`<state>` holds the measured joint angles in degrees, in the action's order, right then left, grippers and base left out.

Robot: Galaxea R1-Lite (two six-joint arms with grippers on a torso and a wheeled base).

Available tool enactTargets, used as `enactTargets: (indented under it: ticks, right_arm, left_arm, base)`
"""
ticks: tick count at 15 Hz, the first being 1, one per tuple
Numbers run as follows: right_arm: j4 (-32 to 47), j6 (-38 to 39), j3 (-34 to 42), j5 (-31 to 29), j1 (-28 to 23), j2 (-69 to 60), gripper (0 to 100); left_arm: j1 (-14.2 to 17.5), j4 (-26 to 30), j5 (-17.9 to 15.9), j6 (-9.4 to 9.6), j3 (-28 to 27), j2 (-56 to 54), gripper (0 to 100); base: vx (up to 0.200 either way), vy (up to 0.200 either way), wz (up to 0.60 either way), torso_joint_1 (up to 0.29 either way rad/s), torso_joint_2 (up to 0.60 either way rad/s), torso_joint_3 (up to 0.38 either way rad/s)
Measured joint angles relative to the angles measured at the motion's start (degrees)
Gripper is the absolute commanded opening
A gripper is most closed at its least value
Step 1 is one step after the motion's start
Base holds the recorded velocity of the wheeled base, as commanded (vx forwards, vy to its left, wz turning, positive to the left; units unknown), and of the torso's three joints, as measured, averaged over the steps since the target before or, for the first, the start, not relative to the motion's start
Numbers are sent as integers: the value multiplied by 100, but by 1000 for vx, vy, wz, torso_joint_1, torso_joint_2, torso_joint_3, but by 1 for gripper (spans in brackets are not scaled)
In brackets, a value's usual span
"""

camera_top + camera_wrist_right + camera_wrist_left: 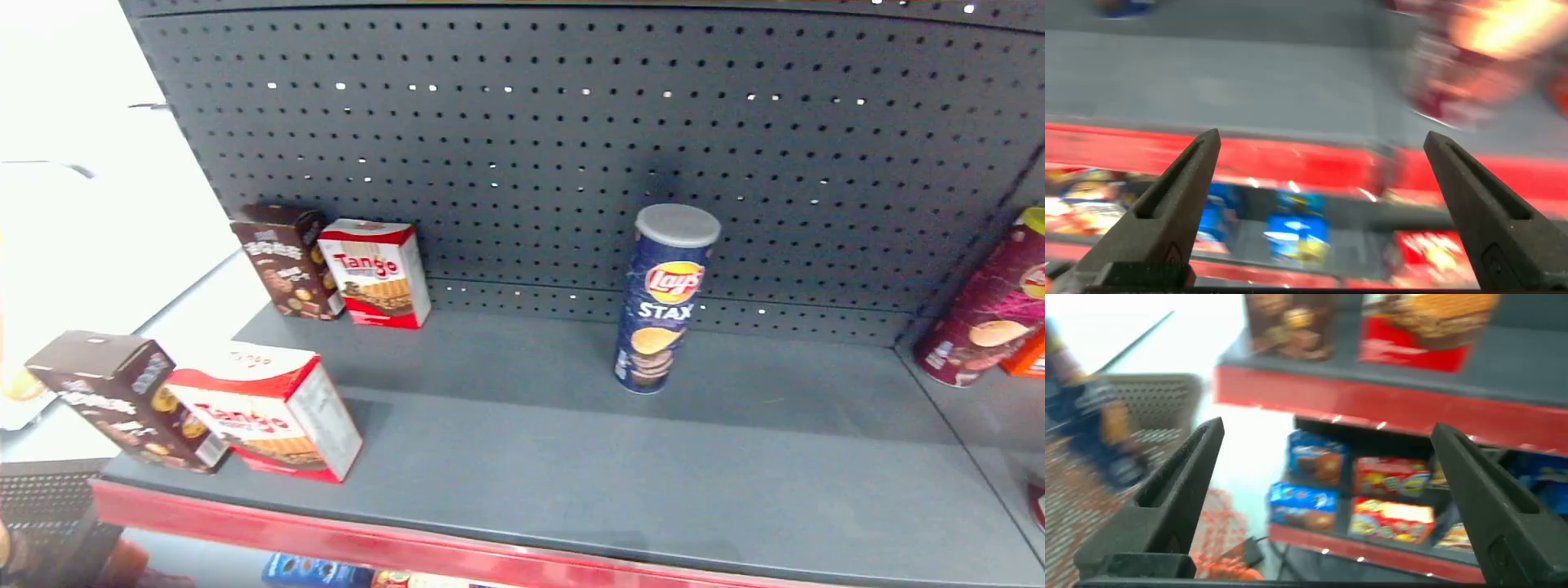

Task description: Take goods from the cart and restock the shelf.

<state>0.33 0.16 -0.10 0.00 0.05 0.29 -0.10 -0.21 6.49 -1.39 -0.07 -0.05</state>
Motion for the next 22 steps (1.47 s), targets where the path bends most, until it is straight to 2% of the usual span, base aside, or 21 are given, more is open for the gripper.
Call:
enactTargets:
  ticks: [6, 17, 19, 22]
  right_arm:
    - [2, -2, 0, 0, 2, 0, 100]
    - [-6, -2, 0, 0, 2, 0, 100]
    - [-6, 0, 0, 0, -2, 0, 100]
    - [-9, -5, 0, 0, 2, 0, 100]
  left_arm:
    - [0, 2, 0, 0, 2, -2, 100]
    - [2, -1, -20, 35, -23, 2, 100]
    - [-39, 96, -35, 123, -321, 139, 100]
    - [-122, 190, -24, 99, -905, 1052, 100]
  base:
    - [0, 0, 600, 3, -1, 0]
    - [0, 0, 0, 0, 0, 0]
    - [0, 0, 0, 0, 0, 0]
    - [0, 0, 0, 0, 0, 0]
